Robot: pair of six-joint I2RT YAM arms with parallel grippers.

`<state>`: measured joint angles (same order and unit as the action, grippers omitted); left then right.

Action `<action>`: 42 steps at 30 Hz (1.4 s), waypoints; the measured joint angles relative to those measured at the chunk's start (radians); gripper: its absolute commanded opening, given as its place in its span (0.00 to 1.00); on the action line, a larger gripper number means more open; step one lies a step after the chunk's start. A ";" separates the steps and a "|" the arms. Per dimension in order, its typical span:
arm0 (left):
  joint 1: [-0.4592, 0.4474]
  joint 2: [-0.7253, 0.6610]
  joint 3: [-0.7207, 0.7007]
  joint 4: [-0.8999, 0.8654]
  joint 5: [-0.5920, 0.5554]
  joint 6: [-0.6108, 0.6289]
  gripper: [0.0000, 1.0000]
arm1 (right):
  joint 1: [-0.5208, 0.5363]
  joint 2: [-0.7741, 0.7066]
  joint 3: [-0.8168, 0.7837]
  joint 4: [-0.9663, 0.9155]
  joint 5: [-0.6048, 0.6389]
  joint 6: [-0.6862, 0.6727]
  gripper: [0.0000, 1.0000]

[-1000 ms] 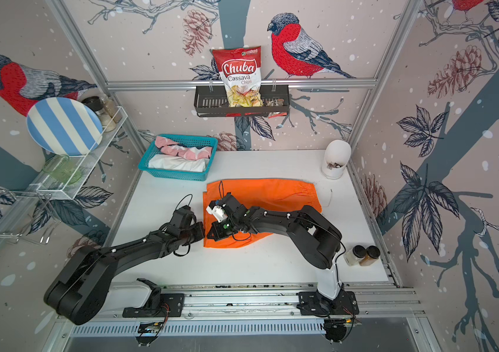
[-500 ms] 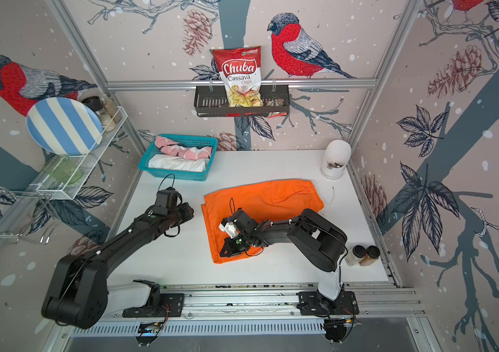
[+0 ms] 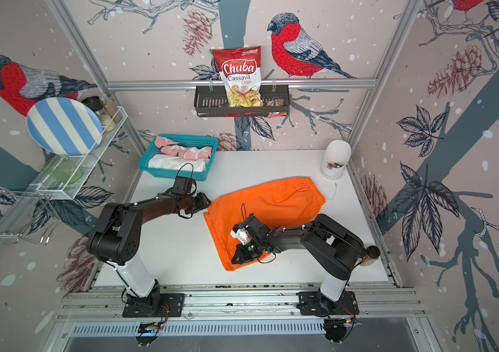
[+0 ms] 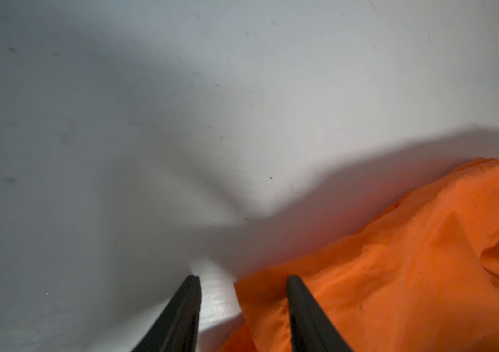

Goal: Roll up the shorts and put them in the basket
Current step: Adjust the shorts at the center of the board.

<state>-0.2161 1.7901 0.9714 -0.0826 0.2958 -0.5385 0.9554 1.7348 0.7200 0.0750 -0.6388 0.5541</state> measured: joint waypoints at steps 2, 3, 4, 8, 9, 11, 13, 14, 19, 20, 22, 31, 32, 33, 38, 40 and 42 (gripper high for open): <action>0.000 0.017 0.010 0.015 0.018 0.000 0.14 | 0.000 0.000 0.000 -0.001 0.001 0.000 0.00; 0.000 0.021 0.012 0.024 0.023 0.001 0.08 | 0.000 -0.001 0.001 -0.002 0.001 0.000 0.00; 0.000 0.022 0.013 0.026 0.029 0.003 0.03 | 0.000 -0.001 0.003 -0.005 0.002 0.000 0.00; 0.000 0.003 0.044 0.025 0.044 0.013 0.00 | -0.003 -0.017 0.013 -0.041 0.029 -0.001 0.00; 0.000 -0.013 0.048 0.025 0.045 0.013 0.00 | -0.006 -0.024 0.015 -0.050 0.038 -0.001 0.00; 0.001 -0.041 0.057 0.023 0.046 0.014 0.00 | -0.011 -0.039 0.021 -0.069 0.056 -0.001 0.00; 0.001 -0.075 0.064 0.009 0.048 0.014 0.00 | -0.017 -0.063 0.030 -0.095 0.074 -0.002 0.00; 0.001 -0.095 0.071 -0.005 0.050 0.014 0.00 | -0.020 -0.080 0.036 -0.109 0.084 -0.002 0.00; -0.012 -0.214 0.117 -0.051 0.043 0.014 0.02 | -0.040 -0.171 0.052 -0.161 0.121 -0.006 0.00; -0.016 -0.234 0.121 -0.060 0.041 0.014 0.15 | -0.041 -0.182 0.052 -0.167 0.128 -0.008 0.00; -0.018 -0.250 0.108 -0.067 0.031 0.017 0.34 | -0.041 -0.185 0.049 -0.175 0.134 -0.011 0.00; -0.001 -0.101 -0.012 -0.068 0.076 0.016 0.68 | -0.087 -0.204 -0.027 -0.182 0.137 -0.005 0.00; 0.000 -0.074 -0.013 -0.056 0.094 0.016 0.71 | -0.092 -0.208 -0.031 -0.182 0.137 -0.005 0.00; 0.001 -0.046 -0.013 -0.039 0.114 0.016 0.72 | -0.096 -0.212 -0.035 -0.182 0.137 -0.005 0.00; 0.002 0.037 0.002 0.065 0.219 0.015 0.76 | -0.110 -0.230 -0.050 -0.182 0.137 -0.004 0.00; 0.003 0.057 0.005 0.109 0.257 0.014 0.75 | -0.117 -0.235 -0.053 -0.182 0.137 -0.002 0.00; 0.003 0.070 0.002 0.142 0.284 0.013 0.68 | -0.121 -0.236 -0.053 -0.182 0.137 -0.002 0.00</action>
<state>-0.2134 1.8599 0.9737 0.0593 0.5800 -0.5251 0.8345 1.4986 0.6666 -0.1066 -0.5014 0.5526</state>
